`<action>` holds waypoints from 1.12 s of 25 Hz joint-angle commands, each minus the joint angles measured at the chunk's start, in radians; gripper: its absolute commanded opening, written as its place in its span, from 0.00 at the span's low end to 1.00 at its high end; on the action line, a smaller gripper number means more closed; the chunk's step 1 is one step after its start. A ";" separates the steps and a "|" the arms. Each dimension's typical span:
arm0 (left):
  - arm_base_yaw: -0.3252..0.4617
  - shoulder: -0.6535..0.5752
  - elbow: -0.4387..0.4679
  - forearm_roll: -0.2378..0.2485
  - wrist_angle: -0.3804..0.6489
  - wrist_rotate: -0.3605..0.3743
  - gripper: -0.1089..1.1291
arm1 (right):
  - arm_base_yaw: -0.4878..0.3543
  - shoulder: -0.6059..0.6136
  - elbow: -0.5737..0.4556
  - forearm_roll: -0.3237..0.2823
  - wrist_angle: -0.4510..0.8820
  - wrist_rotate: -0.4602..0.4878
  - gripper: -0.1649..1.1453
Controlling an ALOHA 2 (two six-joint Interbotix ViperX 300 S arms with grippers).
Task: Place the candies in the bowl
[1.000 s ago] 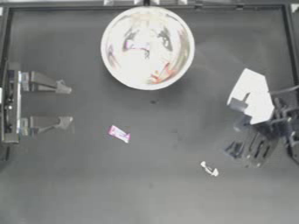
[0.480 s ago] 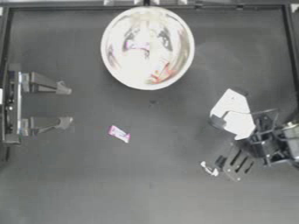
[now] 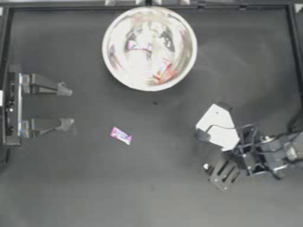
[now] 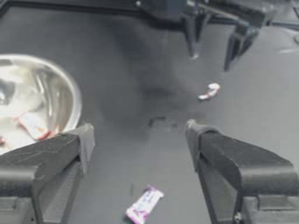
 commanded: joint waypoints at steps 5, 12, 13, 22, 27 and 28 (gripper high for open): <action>0.000 0.000 -0.008 -0.002 -0.008 -0.002 0.86 | 0.021 0.049 -0.031 0.008 -0.014 0.011 0.88; 0.000 0.000 -0.008 -0.002 -0.008 -0.005 0.86 | 0.041 0.089 -0.028 -0.026 -0.037 0.060 0.88; -0.002 0.000 -0.008 -0.002 -0.008 -0.006 0.86 | 0.043 0.092 -0.028 -0.032 -0.038 0.063 0.88; 0.000 0.000 -0.008 -0.008 -0.008 -0.006 0.86 | 0.043 0.135 -0.025 -0.048 -0.071 0.077 0.88; -0.002 0.000 -0.006 -0.017 -0.008 -0.006 0.86 | 0.043 0.158 -0.025 -0.057 -0.075 0.077 0.88; -0.002 0.000 -0.006 -0.020 -0.008 -0.006 0.86 | 0.043 0.164 -0.025 -0.057 -0.077 0.078 0.88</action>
